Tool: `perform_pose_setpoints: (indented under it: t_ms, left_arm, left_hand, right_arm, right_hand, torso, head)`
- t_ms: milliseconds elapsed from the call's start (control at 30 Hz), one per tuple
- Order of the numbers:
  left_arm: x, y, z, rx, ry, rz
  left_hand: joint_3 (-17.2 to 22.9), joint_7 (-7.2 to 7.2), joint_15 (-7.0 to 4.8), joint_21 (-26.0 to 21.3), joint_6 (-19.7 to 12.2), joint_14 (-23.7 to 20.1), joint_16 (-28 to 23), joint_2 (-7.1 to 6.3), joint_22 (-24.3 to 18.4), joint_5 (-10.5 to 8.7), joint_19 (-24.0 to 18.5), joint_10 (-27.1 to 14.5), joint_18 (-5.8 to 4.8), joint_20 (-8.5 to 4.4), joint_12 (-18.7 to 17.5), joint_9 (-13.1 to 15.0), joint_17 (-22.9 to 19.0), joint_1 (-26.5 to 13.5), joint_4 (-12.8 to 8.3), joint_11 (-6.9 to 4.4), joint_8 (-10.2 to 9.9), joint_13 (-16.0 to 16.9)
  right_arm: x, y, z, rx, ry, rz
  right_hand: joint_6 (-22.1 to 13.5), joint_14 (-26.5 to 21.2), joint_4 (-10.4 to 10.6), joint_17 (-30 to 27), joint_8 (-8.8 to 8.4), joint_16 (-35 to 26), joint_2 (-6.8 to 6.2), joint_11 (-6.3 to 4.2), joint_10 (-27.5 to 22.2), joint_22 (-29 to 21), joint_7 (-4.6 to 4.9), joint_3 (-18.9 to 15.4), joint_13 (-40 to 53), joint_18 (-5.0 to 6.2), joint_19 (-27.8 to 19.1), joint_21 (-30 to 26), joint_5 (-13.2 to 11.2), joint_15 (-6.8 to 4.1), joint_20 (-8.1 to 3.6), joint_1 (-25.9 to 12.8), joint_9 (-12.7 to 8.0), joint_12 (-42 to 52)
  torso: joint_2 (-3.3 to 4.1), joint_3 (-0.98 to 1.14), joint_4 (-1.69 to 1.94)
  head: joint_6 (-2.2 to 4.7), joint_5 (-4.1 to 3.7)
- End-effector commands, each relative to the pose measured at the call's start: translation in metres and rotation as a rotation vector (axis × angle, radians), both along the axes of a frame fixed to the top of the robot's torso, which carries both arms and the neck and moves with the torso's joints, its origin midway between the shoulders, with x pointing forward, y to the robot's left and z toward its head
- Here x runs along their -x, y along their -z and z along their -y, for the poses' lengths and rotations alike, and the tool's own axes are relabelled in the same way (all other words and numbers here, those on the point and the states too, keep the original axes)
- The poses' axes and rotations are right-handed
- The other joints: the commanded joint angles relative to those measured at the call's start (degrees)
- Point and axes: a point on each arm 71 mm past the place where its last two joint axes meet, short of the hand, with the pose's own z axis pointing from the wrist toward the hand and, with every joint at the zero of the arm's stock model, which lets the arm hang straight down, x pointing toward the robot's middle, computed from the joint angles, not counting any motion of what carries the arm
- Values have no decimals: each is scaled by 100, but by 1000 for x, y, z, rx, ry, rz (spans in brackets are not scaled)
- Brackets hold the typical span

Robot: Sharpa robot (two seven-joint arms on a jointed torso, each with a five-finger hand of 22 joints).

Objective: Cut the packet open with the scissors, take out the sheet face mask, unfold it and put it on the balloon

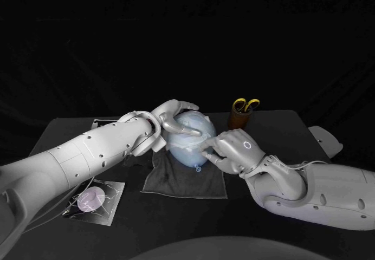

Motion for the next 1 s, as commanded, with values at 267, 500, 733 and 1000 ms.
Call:
perform_pose_setpoints:
  t_ms: [267, 500, 733, 1000]
  left_arm:
    - [0, 1, 0, -4, 7, -9]
    - [1, 1, 0, -4, 9, -10]
    - [1, 1, 0, -3, 10, -10]
    - [1, 1, 0, -3, 9, -11]
  left_hand:
    - [31, 51, 14, -34, -13, -20, 3, 21, -6, -2, -45, -1, -46, -9, 5, 0, 0, 14, -14, 24, 23, -1]
    - [31, 51, 14, -34, -13, -20, 3, 21, -6, -2, -45, -1, -46, -9, 5, 0, 0, 14, -14, 24, 23, -1]
    - [43, 56, 18, -33, -21, -28, -2, 27, -5, -3, -43, -10, -41, -10, 3, -2, -1, 22, -14, 28, 20, -2]
    - [43, 56, 18, -33, -21, -28, -2, 27, -5, -3, -43, -10, -41, -10, 3, -2, -1, 22, -14, 28, 20, -2]
  right_arm:
    - [1, -4, 5, -100, 15, 13]
    - [-2, -3, 2, -124, 26, 19]
    - [-10, 6, -3, -66, 49, -18]
    - [-16, 12, -5, -21, 76, -44]
  right_hand:
    - [-1055, 607, 166, 1509, -166, 22, -658, 311, 592, 846, 412, -581, 1499, -11, -178, -333, 19, 216, 95, -602, 453, 19]
    - [-1095, 607, 156, 1509, -410, 22, -548, 419, 541, 815, 506, -1174, 1436, 21, -220, -424, 17, 331, 268, -258, 386, -77]
    - [-958, 607, 150, 1509, -434, 22, -510, 400, 531, 806, 477, -1343, 1426, 33, -236, -460, 17, 322, 285, -78, 389, -94]
    - [-694, 607, 167, 1509, -375, 22, -367, 329, 536, 824, 391, -1426, 1433, 31, -218, -445, 17, 269, 255, 11, 416, -85]
  torso:
    - [5, 12, 8]
    - [11, 0, 2]
    - [5, 0, 15]
    - [6, 0, 7]
  head:
    - [47, 24]
    - [29, 16]
    - [8, 18]
    - [7, 34]
